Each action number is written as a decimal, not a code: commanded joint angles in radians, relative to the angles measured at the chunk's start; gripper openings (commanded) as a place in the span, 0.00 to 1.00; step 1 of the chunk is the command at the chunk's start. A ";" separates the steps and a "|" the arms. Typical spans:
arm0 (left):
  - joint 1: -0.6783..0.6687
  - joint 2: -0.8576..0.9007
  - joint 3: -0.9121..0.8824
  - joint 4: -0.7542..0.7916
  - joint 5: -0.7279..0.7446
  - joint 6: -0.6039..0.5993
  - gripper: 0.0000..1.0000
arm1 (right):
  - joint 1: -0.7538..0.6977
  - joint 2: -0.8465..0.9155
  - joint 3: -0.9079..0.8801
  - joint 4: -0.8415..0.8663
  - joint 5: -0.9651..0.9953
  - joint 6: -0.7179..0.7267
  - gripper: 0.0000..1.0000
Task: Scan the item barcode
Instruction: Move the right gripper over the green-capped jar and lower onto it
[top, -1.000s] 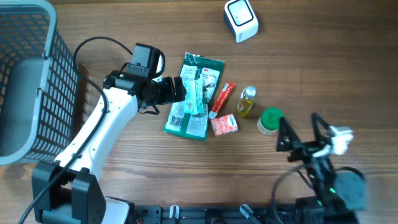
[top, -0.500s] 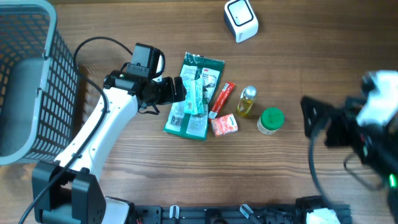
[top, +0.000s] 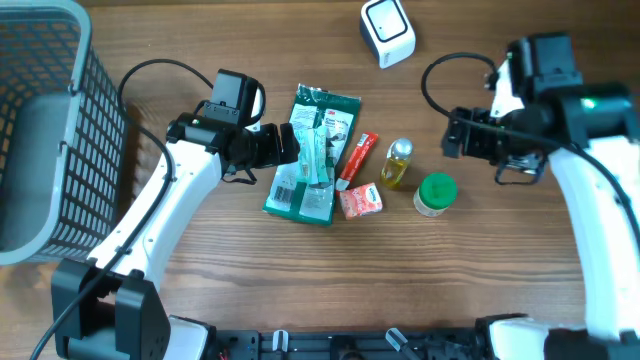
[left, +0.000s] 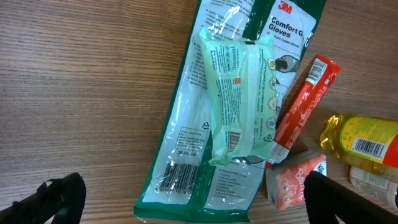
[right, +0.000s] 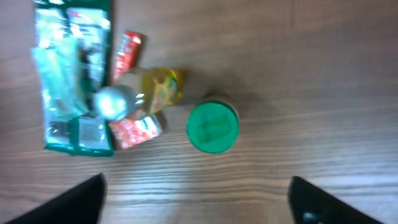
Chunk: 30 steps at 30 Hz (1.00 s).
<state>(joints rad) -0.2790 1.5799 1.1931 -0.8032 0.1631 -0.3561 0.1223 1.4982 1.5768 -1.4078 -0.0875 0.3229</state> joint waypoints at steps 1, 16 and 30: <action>0.002 0.004 0.005 0.002 0.008 0.008 1.00 | -0.002 0.057 -0.077 0.066 0.021 0.045 1.00; 0.002 0.004 0.005 0.003 0.008 0.009 1.00 | 0.008 0.073 -0.399 0.313 -0.017 0.231 0.93; 0.002 0.004 0.005 0.002 0.008 0.009 1.00 | 0.055 0.073 -0.516 0.417 0.013 0.256 0.74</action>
<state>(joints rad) -0.2790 1.5799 1.1931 -0.8036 0.1631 -0.3565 0.1741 1.5654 1.0710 -0.9836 -0.0956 0.5636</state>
